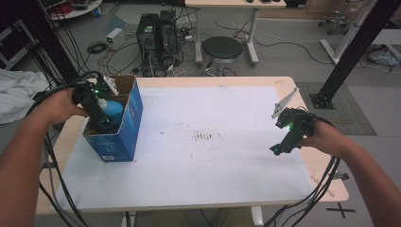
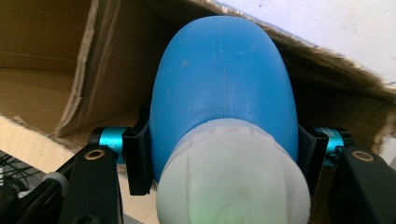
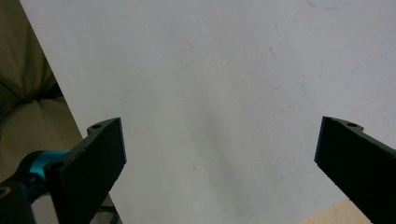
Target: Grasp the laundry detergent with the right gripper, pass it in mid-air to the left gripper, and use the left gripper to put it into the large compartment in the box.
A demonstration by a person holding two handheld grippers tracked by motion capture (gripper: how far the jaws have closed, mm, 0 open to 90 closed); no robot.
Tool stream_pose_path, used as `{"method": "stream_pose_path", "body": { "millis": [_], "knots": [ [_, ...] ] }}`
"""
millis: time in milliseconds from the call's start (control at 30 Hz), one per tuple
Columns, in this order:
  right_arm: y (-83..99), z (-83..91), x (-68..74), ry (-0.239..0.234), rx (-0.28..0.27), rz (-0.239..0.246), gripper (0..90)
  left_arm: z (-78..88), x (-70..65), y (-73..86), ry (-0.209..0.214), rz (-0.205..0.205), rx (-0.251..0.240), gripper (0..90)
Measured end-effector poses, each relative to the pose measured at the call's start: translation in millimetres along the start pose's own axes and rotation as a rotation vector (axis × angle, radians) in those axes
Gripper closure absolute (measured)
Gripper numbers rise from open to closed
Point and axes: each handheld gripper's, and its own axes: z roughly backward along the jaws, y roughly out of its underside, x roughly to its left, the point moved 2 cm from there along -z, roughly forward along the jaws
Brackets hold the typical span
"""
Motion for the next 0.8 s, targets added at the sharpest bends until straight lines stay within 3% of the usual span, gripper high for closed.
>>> {"method": "stream_pose_path", "body": {
  "millis": [333,800],
  "knots": [
    [2.3,-4.8,-1.8,-0.008,-0.005,-0.008,1.0,-20.5,0.2,4.5,0.029,0.007,0.013,38.1],
    [-0.5,-11.2,-1.9,-0.016,0.006,-0.003,1.0,-21.6,4.5,4.9,0.041,0.043,0.015,37.8]
  ]
}}
